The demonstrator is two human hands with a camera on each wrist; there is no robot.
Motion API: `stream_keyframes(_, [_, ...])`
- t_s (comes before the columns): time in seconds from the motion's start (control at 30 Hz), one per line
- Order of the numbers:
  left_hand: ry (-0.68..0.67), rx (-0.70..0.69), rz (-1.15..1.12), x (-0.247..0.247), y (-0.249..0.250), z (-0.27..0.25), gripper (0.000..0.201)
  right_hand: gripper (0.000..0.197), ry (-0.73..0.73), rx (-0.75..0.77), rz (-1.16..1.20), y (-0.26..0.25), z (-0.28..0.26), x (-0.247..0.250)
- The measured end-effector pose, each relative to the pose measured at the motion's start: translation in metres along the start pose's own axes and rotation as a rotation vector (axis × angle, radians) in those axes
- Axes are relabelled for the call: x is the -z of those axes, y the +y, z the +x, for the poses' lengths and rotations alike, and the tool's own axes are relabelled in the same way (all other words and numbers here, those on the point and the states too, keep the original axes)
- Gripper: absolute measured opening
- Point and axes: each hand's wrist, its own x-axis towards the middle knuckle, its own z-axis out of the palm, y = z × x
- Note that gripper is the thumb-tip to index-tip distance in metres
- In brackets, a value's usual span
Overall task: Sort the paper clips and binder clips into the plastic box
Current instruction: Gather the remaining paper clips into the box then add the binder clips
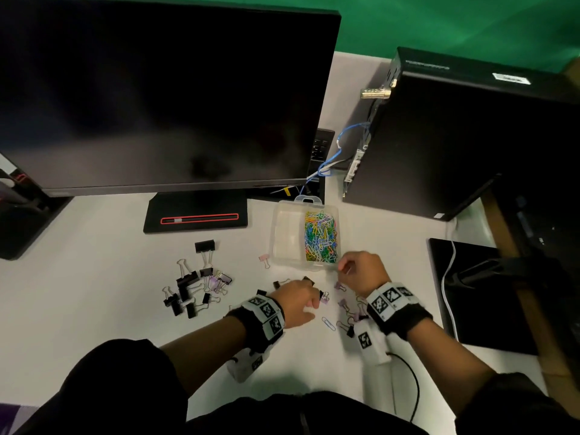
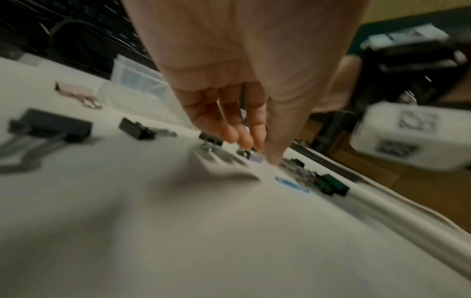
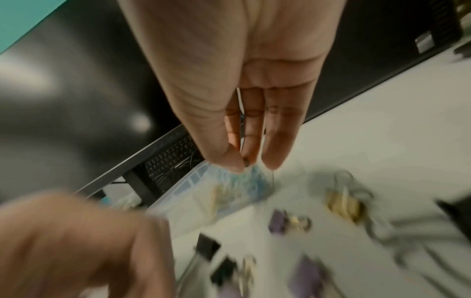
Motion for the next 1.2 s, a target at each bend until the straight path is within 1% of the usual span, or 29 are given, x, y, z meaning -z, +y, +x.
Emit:
stream_keyframes(0.07, [-0.048, -0.019, 0.012, -0.009, 0.006, 0.001, 0.030, 0.010, 0.072, 0.033, 0.034, -0.003, 0.014, 0.009])
stream_keyframes(0.13, [-0.064, -0.032, 0.015, -0.014, 0.012, 0.003, 0.034, 0.008, 0.117, 0.050, 0.079, -0.009, 0.025, 0.012])
stream_keyframes(0.27, [-0.053, -0.042, -0.004, -0.020, 0.017, 0.006, 0.031, 0.027, 0.157, 0.106, 0.084, -0.014, 0.034, 0.012])
stream_keyframes(0.3, [-0.048, -0.040, -0.007, -0.021, 0.016, 0.006, 0.029, 0.029, 0.161, 0.117, 0.076, -0.012, 0.033, 0.012])
stream_keyframes(0.37, [-0.041, -0.038, -0.011, -0.023, 0.015, 0.006, 0.025, 0.029, 0.133, 0.101, 0.032, 0.000, 0.028, 0.009])
stream_keyframes(0.47, [-0.044, -0.033, -0.027, -0.026, 0.013, 0.007, 0.021, 0.030, 0.024, -0.002, -0.097, 0.029, 0.014, 0.004])
stream_keyframes(0.6, [-0.046, -0.011, -0.053, -0.026, 0.015, 0.009, 0.018, 0.038, -0.104, -0.134, -0.125, 0.061, -0.012, -0.005])
stream_keyframes(0.67, [-0.052, -0.016, -0.048, -0.025, 0.017, 0.010, 0.016, 0.044, -0.118, -0.129, -0.087, 0.068, -0.023, -0.011])
stream_keyframes(0.73, [-0.059, -0.020, -0.048, -0.021, 0.018, 0.009, 0.015, 0.042, -0.093, -0.091, -0.040, 0.069, -0.031, -0.018])
stream_keyframes(0.83, [-0.001, -0.008, -0.064, -0.007, 0.019, 0.013, 0.014, 0.037, -0.064, -0.040, 0.012, 0.068, -0.039, -0.026])
stream_keyframes(0.93, [0.133, -0.009, -0.118, 0.017, 0.023, 0.022, 0.009, 0.038, -0.081, 0.002, 0.093, 0.065, -0.044, -0.031])
stream_keyframes(1.0, [0.226, -0.016, -0.141, 0.034, 0.027, 0.029, 0.010, 0.038, -0.095, 0.014, 0.159, 0.064, -0.046, -0.030])
stream_keyframes(1.07, [0.292, -0.002, -0.173, 0.048, 0.030, 0.036, 0.014, 0.041, -0.066, 0.016, 0.180, 0.063, -0.047, -0.029])
stream_keyframes(1.13, [0.321, 0.016, -0.197, 0.058, 0.031, 0.043, 0.018, 0.045, -0.037, 0.010, 0.159, 0.063, -0.047, -0.028])
stream_keyframes(1.2, [0.299, 0.039, -0.179, 0.060, 0.027, 0.047, 0.024, 0.050, -0.035, -0.007, 0.137, 0.063, -0.048, -0.025])
